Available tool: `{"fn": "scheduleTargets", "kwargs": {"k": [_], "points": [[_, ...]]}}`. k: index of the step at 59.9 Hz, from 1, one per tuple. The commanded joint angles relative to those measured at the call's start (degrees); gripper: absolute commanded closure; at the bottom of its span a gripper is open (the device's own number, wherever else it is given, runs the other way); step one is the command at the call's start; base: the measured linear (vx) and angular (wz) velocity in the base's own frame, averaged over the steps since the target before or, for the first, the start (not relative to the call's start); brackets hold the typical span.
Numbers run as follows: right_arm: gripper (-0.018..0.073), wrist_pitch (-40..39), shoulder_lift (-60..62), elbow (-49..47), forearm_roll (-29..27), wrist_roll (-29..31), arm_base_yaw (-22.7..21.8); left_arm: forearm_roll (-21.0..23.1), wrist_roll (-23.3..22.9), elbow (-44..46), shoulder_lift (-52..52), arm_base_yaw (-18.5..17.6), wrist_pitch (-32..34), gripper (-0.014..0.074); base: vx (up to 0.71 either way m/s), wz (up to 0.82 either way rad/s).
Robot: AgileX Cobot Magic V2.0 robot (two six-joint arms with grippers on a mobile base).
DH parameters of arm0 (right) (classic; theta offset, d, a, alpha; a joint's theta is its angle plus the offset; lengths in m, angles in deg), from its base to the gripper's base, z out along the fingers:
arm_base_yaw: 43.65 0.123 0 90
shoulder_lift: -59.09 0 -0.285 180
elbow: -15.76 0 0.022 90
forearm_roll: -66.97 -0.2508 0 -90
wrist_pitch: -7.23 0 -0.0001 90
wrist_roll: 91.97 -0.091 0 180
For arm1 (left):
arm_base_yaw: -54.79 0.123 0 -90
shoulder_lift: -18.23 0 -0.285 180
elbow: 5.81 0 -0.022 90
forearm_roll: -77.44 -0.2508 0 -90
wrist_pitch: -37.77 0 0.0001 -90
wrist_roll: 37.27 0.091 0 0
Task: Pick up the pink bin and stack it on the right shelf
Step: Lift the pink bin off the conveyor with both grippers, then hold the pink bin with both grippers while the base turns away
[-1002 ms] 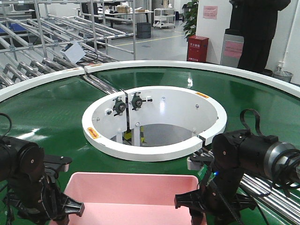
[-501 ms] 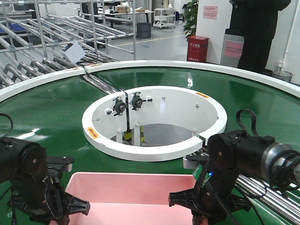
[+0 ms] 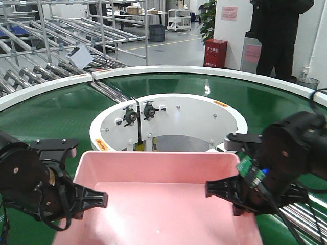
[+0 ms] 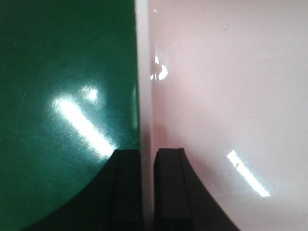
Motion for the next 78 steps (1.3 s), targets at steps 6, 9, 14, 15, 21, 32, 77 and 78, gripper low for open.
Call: {"fn": "scheduleTargets", "kwargs": {"k": [6,9,14,15,21,32,77,78], "points": [[0.0561,-3.5,10.06,6.75,10.32,-5.05,2.85,-13.13,-13.69,-2.66,-7.86,-7.58,-1.05,0.0537,0.0,0.0],[0.0561,-3.87,11.7,8.47,11.51,-6.35,3.73,-14.67,-15.96,-4.37,-9.34,-9.51,-1.11,0.0537,0.0,0.0],[0.0559,-5.58,13.79,10.16,12.99,-6.39,5.05,-16.37,-18.89,-6.49,-11.37,-11.25,-1.14,0.0537,0.0,0.0],[0.0559,-5.89,13.98,10.3,13.12,-6.39,5.2,-16.49,-19.24,-6.72,-11.64,-11.42,-1.14,0.0537,0.0,0.0],[0.0559,-7.5,14.85,10.38,13.16,-6.39,5.44,-16.86,-19.41,-6.72,-12.32,-11.75,-1.29,0.0537,0.0,0.0],[0.0559,-5.92,14.84,10.38,13.16,-6.39,5.44,-16.86,-19.41,-6.72,-12.33,-11.62,-1.53,0.0537,0.0,0.0],[0.0559,-5.87,14.84,10.38,13.16,-6.39,5.44,-16.86,-19.41,-6.72,-12.33,-11.62,-1.53,0.0537,0.0,-0.01],[0.0559,-5.87,14.84,10.38,13.16,-6.39,5.44,-16.86,-19.41,-6.72,-12.33,-11.62,-1.53,0.0537,-0.04,-0.09]]}}
